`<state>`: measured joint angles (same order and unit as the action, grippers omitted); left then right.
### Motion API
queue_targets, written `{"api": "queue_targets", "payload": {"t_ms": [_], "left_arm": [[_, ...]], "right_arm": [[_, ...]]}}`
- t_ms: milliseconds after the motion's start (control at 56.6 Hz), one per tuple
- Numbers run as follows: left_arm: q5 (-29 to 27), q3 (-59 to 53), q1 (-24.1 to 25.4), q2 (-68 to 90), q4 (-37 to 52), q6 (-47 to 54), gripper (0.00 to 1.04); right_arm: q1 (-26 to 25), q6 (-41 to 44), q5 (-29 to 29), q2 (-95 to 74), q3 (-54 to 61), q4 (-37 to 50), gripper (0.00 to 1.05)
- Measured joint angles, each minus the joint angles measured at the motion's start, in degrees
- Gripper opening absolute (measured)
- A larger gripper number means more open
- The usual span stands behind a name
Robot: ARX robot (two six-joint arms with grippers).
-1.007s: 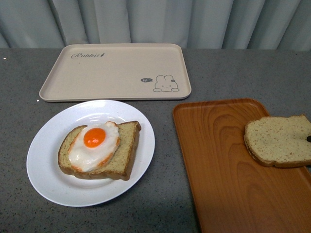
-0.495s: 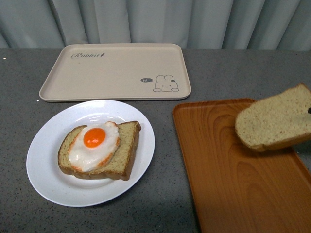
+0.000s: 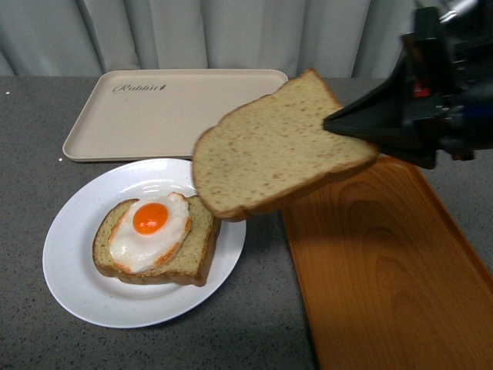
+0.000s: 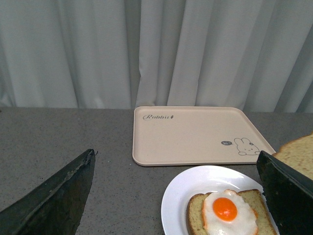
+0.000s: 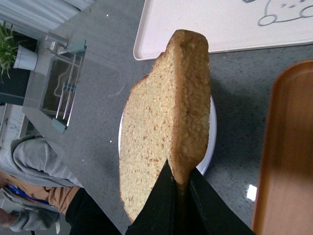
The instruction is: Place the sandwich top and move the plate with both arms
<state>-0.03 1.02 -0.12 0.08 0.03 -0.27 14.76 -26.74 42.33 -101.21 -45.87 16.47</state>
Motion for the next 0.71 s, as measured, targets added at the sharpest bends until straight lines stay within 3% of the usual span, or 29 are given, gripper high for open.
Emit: {"api": "queue_targets", "payload": {"t_ms": [141, 300, 707], "left_arm": [[0.0, 0.0, 0.0, 0.0, 0.0, 0.0, 0.98], [0.0, 0.0, 0.0, 0.0, 0.0, 0.0, 0.98], [0.0, 0.0, 0.0, 0.0, 0.0, 0.0, 0.98]], "right_arm": [[6.1, -3.1, -1.5, -8.0, -5.9, 0.9, 0.03], [9.4, -4.3, -2.6, -13.5, -10.1, 0.6, 0.03], [13.9, -5.2, -5.0, -22.9, -17.7, -2.4, 0.03]]}}
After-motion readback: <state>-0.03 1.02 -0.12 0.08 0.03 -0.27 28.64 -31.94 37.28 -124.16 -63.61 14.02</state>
